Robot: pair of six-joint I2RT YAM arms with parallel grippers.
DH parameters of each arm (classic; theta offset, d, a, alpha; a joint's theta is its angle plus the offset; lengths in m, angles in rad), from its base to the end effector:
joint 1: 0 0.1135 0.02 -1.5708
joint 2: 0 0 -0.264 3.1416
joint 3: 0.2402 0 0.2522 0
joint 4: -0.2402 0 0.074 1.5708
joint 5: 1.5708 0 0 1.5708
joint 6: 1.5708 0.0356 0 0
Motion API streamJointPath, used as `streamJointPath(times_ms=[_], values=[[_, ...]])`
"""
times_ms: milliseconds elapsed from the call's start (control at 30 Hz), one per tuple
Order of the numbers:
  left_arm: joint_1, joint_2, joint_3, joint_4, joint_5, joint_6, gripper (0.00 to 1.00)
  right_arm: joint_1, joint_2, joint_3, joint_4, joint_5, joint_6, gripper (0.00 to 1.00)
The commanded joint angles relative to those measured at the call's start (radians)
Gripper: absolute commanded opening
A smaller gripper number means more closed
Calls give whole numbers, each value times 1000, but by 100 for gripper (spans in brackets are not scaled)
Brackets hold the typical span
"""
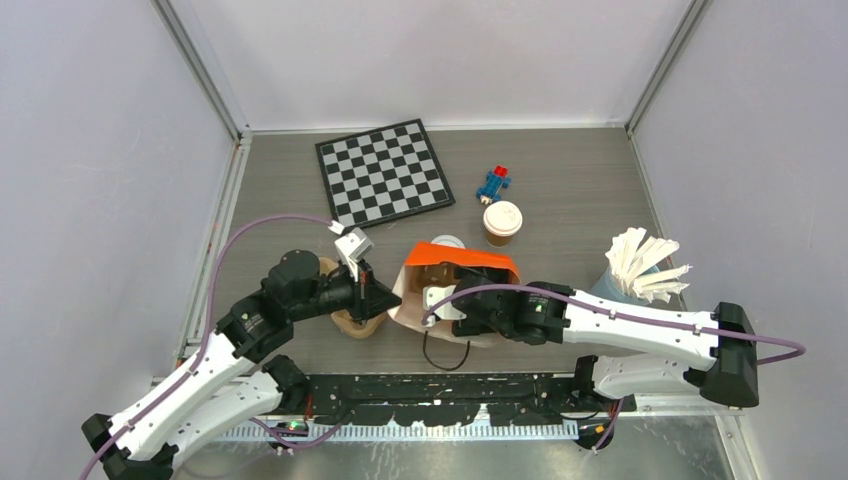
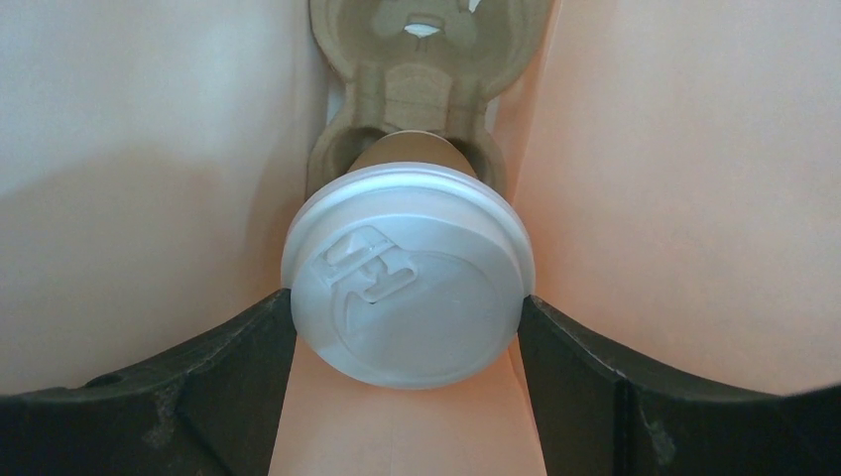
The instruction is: Pack the takeout coffee
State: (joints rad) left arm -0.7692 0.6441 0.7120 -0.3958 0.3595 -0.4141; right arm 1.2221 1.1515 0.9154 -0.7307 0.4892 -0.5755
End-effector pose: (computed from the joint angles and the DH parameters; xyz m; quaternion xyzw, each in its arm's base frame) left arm 0.0997 -0.1139 0.3139 0.2437 0.7690 -0.4401 0.3944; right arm 0.0925 0.2054 0.2689 -0.6801 0.6331 -0.1276 0.3471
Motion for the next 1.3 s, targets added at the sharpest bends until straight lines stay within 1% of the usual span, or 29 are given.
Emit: streamJointPath(times_ms=[0,33,167,267,467,700,767,833,1000,1033,1133,1267], values=[[1,-17,-11,59,31,-14,7,-2,-27,-22,-18,2,-35,73],[0,-17,-10,51,25,-14,16,-2,-29,-26,-10,6,-34,72],[0,-12,1,25,6,-11,26,-2,-24,-33,0,3,-25,72],[1,4,22,-5,-7,-9,38,-2,-27,-45,22,3,-20,72],[0,69,67,-46,-16,-12,47,-2,-32,-66,36,8,-27,72],[1,103,75,-26,-25,-12,49,-1,-46,-72,37,30,-28,72],[1,110,75,-18,-30,-7,46,-2,-52,-74,37,34,-23,72],[1,120,78,-14,-30,-2,40,-1,-56,-76,39,41,-20,72],[1,125,77,-5,-13,1,11,-1,-63,-80,32,67,-16,72],[1,122,74,-2,-8,3,8,-1,-64,-80,25,77,-8,72],[1,109,72,2,-7,4,0,-1,-87,-87,21,102,-1,72],[1,88,69,-6,-25,-5,0,-1,-105,-82,-7,133,1,72]])
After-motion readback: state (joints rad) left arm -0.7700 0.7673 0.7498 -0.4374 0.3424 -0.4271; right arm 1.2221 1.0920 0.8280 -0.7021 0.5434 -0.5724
